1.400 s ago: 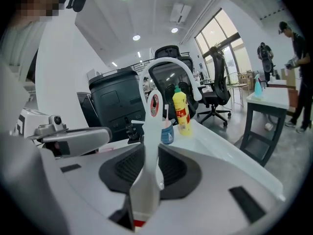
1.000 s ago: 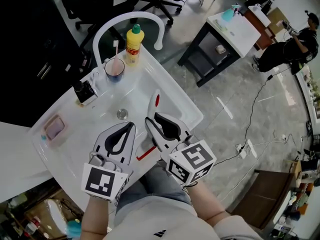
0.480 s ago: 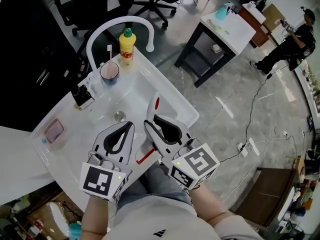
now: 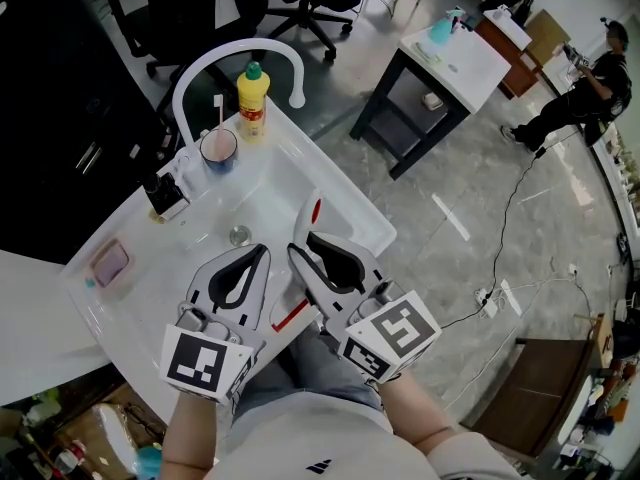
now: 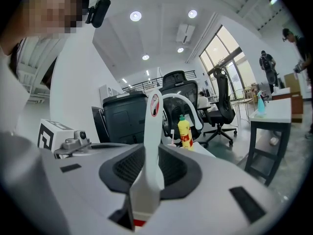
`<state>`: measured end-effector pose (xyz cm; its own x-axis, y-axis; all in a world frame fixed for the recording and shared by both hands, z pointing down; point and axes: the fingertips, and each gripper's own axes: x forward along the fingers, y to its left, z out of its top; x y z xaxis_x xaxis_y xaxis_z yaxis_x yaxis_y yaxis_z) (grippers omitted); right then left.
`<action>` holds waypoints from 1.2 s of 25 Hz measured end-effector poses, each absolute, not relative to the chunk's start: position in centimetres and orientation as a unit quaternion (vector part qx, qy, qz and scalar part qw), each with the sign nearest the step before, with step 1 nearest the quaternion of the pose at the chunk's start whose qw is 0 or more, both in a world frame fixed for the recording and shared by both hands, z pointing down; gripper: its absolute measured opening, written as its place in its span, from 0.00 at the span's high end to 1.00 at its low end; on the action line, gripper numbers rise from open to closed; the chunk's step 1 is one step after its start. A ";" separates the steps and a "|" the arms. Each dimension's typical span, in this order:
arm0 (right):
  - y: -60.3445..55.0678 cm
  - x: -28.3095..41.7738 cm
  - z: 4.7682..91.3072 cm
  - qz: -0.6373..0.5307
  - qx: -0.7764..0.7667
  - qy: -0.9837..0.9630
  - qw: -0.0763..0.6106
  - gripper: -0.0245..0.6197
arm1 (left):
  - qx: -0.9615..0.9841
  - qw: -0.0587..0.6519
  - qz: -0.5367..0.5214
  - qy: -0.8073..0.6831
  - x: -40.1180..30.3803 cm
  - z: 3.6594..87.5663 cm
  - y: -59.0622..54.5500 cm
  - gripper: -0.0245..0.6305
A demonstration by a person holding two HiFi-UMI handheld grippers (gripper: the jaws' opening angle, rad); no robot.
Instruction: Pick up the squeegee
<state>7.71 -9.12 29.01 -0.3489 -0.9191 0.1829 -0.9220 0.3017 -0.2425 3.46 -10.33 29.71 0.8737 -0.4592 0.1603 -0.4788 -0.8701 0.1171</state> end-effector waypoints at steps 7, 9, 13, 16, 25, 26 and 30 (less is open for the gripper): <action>-9.0 7.9 28.7 0.146 0.568 -0.810 -0.001 0.81 | 0.964 0.072 0.064 -0.247 3.6 29.6 -10.2 0.94; -9.0 7.9 28.5 0.144 0.567 -0.811 -0.001 0.81 | 0.964 0.071 0.063 -0.249 3.5 29.4 -10.2 0.94; -9.1 7.7 28.3 0.141 0.565 -0.813 -0.002 0.81 | 0.963 0.070 0.062 -0.251 3.3 29.3 -10.3 0.94; -9.0 7.5 28.1 0.136 0.563 -0.815 -0.002 0.81 | 0.963 0.070 0.060 -0.253 3.1 29.2 -10.2 0.94; -8.7 6.8 27.7 0.123 0.559 -0.820 0.003 0.81 | 0.962 0.064 0.057 -0.259 2.3 28.8 -9.8 0.94; -8.7 6.8 27.7 0.122 0.559 -0.820 0.003 0.81 | 0.962 0.064 0.057 -0.259 2.3 28.7 -9.7 0.94; -8.5 6.5 27.6 0.117 0.559 -0.821 0.006 0.81 | 0.963 0.062 0.054 -0.258 2.1 28.4 -9.5 0.94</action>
<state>6.50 -8.54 27.61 -0.3757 -0.9160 0.1406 -0.9188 0.3484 -0.1855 2.12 -9.53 28.42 0.8613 -0.4898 0.1351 -0.5031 -0.8594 0.0912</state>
